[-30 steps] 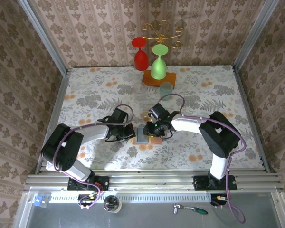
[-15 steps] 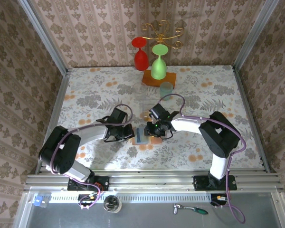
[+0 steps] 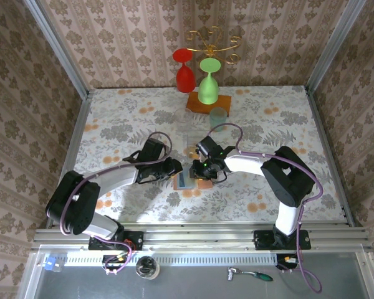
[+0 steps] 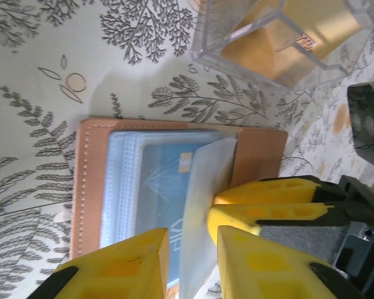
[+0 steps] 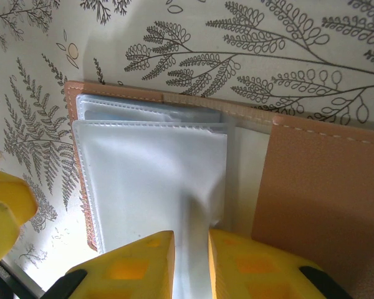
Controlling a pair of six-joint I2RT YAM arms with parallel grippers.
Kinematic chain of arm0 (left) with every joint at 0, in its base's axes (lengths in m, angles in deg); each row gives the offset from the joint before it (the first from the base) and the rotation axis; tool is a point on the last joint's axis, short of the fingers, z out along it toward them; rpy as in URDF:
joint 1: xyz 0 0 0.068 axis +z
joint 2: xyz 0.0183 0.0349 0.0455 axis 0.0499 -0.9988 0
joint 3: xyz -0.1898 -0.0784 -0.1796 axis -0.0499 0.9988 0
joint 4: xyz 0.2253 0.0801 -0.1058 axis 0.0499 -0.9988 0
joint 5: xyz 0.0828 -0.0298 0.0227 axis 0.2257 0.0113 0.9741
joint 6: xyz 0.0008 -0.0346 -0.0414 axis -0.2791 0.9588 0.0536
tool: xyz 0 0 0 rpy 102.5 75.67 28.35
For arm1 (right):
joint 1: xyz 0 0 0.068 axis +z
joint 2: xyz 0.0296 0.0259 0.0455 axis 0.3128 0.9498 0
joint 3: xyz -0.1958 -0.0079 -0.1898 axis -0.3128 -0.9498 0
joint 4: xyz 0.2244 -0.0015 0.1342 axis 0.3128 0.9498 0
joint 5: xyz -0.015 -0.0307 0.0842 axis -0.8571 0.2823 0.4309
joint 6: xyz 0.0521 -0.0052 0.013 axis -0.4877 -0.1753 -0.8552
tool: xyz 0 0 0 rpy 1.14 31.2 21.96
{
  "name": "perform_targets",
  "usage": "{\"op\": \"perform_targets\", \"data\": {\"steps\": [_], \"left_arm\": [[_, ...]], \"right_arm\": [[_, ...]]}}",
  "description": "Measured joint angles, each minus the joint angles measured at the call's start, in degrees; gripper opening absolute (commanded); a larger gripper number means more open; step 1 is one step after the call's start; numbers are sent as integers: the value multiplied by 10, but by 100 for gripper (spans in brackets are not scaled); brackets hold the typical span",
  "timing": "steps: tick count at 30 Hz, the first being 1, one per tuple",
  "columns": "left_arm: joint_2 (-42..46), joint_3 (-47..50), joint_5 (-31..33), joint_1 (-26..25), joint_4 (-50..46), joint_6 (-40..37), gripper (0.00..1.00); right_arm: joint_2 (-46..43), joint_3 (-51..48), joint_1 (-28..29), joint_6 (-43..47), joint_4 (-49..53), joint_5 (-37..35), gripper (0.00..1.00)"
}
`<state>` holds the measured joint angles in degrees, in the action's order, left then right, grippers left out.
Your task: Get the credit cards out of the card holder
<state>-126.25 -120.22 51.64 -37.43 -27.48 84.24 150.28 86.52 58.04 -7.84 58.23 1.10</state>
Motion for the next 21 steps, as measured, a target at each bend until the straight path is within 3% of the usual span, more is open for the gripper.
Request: {"op": "perform_targets", "data": {"steps": [21], "left_arm": [[-50, 3, -22, -16, 53, 29, 25]], "right_arm": [[0, -2, 0, 0, 0, 0, 23]]}}
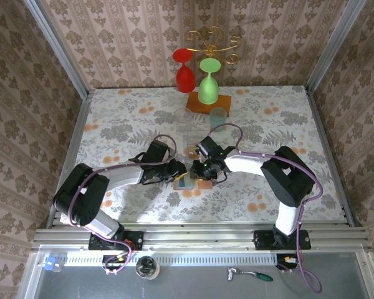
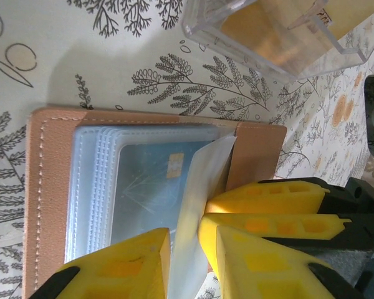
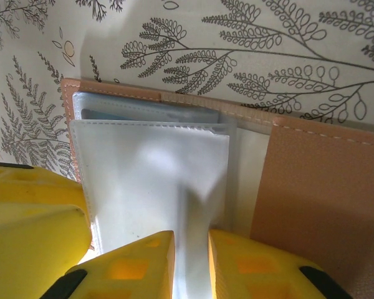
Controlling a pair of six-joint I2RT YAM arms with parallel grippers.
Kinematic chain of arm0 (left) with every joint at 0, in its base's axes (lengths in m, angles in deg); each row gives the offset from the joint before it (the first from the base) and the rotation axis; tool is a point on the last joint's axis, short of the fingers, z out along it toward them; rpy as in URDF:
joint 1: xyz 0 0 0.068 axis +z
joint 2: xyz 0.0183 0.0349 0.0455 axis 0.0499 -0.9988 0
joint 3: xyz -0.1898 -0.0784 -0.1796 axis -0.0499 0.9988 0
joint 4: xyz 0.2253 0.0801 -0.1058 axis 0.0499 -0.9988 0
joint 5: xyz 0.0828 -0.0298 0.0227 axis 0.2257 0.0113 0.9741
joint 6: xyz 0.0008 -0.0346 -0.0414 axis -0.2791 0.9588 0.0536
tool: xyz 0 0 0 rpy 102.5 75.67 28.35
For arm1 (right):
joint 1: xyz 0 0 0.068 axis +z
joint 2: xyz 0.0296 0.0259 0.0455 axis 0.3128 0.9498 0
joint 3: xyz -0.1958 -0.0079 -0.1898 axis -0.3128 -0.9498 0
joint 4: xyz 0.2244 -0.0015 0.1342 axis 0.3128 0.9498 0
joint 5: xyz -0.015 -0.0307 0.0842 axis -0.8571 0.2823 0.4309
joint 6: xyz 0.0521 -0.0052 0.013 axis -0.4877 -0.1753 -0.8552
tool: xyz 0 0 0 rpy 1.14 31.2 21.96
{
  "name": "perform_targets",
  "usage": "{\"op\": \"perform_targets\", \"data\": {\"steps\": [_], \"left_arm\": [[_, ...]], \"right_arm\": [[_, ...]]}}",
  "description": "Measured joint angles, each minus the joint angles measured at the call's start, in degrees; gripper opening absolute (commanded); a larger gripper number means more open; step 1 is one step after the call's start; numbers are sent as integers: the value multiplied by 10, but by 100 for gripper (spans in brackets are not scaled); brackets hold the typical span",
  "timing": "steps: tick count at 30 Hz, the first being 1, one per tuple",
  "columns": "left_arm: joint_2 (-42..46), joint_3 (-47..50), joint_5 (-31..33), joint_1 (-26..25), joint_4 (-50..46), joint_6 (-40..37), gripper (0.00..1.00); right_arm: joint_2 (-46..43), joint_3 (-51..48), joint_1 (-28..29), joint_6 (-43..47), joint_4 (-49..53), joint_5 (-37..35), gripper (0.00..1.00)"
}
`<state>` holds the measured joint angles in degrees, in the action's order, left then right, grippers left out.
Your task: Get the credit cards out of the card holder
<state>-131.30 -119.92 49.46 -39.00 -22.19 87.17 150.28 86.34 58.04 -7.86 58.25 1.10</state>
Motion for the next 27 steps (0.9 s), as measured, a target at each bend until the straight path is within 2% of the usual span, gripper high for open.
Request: {"op": "perform_targets", "data": {"steps": [14, 27], "left_arm": [[0, 0, 1, -14, 2, 3, 23], [0, -34, 29, -46, -19, 15, 26]], "right_arm": [[-27, -10, 0, 2, 1, 0, 24], [-105, -41, -20, 24, 15, 0, 26]]}}
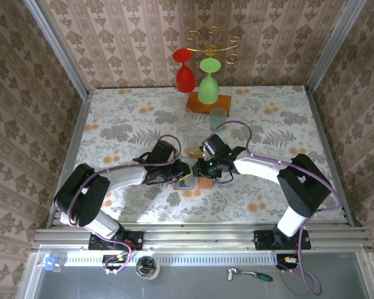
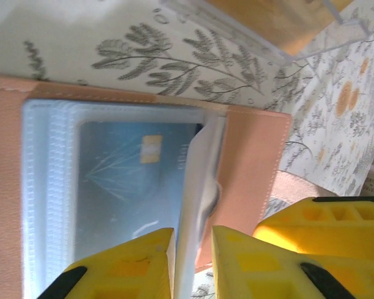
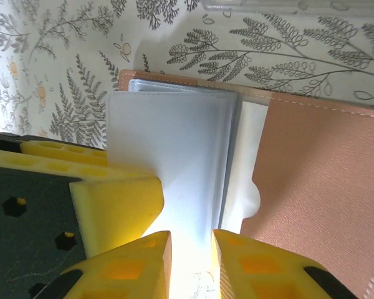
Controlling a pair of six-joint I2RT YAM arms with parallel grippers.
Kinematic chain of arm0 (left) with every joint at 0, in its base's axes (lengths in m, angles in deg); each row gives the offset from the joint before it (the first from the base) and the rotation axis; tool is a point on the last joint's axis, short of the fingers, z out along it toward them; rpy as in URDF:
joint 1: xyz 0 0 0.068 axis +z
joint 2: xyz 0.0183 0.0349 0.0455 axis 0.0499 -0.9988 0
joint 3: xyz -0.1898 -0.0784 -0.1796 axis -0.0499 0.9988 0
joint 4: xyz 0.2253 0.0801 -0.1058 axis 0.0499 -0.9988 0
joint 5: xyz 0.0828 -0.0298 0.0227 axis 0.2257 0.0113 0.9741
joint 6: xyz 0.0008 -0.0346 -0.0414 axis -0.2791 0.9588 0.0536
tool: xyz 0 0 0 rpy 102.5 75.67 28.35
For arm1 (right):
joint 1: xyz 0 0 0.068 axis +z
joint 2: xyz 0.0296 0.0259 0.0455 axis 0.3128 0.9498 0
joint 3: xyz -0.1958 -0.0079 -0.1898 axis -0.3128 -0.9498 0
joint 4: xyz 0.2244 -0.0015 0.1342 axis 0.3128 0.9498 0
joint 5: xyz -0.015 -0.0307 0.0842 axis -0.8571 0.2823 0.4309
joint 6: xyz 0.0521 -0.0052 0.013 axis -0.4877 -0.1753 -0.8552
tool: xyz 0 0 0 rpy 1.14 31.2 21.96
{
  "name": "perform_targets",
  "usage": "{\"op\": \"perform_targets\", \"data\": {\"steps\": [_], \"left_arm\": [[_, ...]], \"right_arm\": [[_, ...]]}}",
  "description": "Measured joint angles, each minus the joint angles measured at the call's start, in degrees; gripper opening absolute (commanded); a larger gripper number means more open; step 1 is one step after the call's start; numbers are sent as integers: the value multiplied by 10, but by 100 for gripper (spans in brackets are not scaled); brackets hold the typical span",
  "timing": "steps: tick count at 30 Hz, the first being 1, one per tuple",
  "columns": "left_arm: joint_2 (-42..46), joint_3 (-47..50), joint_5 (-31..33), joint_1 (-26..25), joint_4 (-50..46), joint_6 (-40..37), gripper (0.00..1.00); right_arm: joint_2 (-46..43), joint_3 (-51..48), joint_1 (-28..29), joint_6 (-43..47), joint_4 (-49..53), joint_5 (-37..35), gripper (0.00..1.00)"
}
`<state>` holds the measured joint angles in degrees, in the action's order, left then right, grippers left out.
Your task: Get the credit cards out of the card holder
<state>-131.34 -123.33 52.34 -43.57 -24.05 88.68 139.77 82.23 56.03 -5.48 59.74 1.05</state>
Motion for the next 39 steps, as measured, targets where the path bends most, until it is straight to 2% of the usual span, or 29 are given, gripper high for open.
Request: {"op": "perform_targets", "data": {"steps": [7, 16, 39], "left_arm": [[-25, -48, 15, -24, -14, 3, 31], [-78, -87, 17, -49, -21, 8, 34], [-123, -137, 1, -53, -23, 8, 38]], "right_arm": [[-58, -24, -34, 15, 16, 0, 28], [-124, -56, -76, 32, 34, 0, 30], [-152, -69, -79, 34, 48, 0, 34]]}}
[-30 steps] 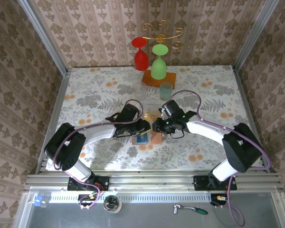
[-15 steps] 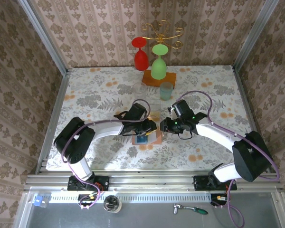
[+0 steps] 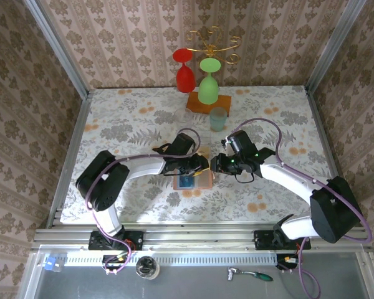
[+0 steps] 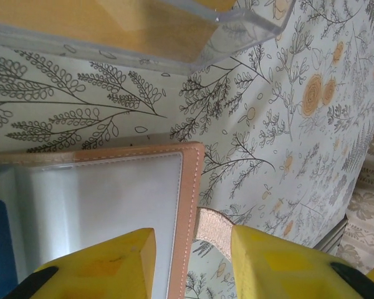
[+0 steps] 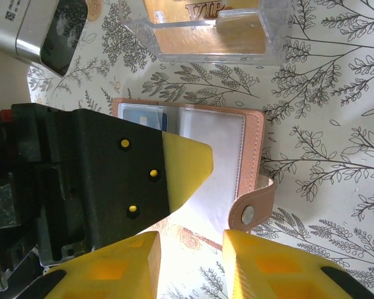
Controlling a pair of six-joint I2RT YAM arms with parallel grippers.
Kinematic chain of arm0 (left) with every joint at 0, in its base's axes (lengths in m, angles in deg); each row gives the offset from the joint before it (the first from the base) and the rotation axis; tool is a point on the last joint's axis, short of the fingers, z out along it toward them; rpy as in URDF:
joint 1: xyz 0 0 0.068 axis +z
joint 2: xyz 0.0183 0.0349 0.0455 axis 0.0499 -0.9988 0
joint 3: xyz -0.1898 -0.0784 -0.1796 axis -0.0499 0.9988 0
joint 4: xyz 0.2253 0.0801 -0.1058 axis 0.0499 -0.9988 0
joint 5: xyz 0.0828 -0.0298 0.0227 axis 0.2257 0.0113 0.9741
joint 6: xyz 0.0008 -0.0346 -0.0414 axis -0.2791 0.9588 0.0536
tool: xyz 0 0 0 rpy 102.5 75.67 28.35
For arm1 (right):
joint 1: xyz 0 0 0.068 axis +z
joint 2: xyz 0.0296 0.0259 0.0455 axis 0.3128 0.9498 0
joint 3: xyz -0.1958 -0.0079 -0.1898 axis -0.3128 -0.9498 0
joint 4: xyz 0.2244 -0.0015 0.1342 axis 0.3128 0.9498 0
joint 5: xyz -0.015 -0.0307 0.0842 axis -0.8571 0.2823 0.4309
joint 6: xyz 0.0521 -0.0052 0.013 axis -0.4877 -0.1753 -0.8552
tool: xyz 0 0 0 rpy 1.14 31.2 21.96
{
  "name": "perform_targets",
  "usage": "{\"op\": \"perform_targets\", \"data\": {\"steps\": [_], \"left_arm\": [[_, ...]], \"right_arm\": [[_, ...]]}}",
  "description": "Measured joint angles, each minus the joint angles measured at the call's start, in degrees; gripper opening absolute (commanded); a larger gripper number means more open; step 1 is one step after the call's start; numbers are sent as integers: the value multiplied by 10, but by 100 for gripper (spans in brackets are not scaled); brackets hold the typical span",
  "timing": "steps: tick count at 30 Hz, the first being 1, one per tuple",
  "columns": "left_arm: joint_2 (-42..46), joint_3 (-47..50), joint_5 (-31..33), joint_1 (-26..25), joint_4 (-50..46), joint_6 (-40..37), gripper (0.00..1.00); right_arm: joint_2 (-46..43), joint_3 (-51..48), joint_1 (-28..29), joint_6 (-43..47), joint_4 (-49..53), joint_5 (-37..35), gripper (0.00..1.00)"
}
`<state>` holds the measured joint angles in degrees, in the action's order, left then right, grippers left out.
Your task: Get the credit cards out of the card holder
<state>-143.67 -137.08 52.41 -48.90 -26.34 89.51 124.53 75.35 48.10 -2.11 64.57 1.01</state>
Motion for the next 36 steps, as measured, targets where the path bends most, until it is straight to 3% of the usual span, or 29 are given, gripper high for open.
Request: {"op": "perform_targets", "data": {"steps": [11, 23, 36], "left_arm": [[13, 22, -23, 31, 9, -11, 38], [153, 151, -29, 101, 11, -26, 38], [195, 195, -19, 110, 11, -26, 36]], "right_arm": [[12, 7, 25, -22, 0, -15, 34], [101, 75, 96, -45, -5, -34, 34], [156, 101, 103, -45, -9, -33, 34]]}}
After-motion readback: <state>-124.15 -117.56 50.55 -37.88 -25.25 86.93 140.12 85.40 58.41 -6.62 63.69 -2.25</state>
